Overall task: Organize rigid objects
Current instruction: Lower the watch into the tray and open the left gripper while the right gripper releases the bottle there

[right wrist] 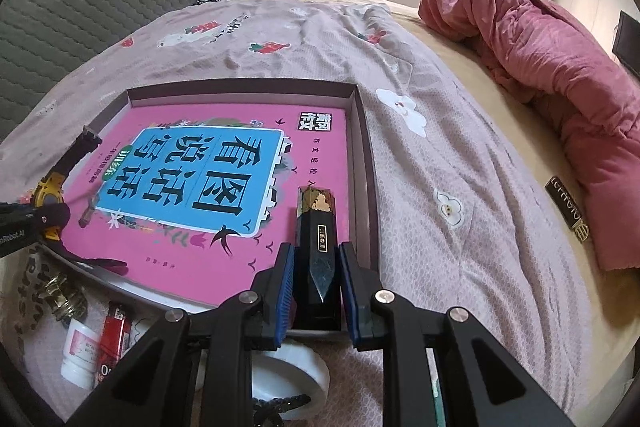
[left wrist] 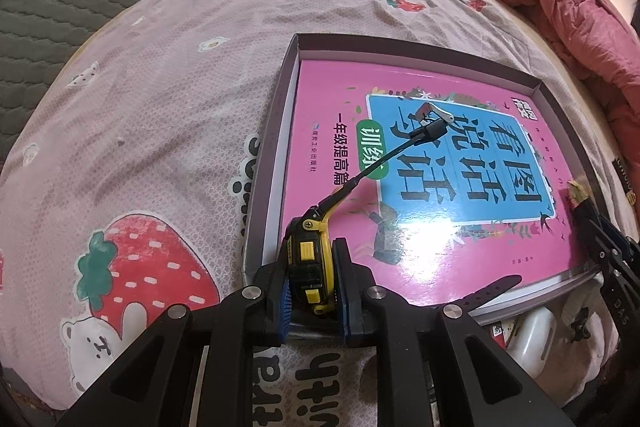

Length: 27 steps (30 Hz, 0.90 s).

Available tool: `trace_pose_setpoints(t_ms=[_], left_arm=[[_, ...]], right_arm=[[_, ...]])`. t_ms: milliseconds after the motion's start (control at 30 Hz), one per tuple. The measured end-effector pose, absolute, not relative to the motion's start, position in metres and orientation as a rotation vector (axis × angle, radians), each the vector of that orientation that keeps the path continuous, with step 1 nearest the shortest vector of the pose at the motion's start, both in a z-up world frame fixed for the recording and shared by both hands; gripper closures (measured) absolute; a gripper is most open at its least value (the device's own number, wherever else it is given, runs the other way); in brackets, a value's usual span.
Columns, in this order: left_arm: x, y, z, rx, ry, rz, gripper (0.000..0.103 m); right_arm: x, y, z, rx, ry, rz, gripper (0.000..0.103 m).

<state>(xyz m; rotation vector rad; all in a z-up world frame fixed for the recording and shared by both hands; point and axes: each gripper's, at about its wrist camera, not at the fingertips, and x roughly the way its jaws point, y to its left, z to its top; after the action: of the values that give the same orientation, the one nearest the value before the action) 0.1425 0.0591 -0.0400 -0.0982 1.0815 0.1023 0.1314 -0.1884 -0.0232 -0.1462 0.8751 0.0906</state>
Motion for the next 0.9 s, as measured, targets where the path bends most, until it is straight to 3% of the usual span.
trace_pose_setpoints(t_ms=[900], left_arm=[[0.133, 0.062, -0.034, -0.118, 1.061, 0.088, 0.081]], right_arm=[[0.106, -0.208, -0.002, -0.025, 0.821, 0.107, 0.08]])
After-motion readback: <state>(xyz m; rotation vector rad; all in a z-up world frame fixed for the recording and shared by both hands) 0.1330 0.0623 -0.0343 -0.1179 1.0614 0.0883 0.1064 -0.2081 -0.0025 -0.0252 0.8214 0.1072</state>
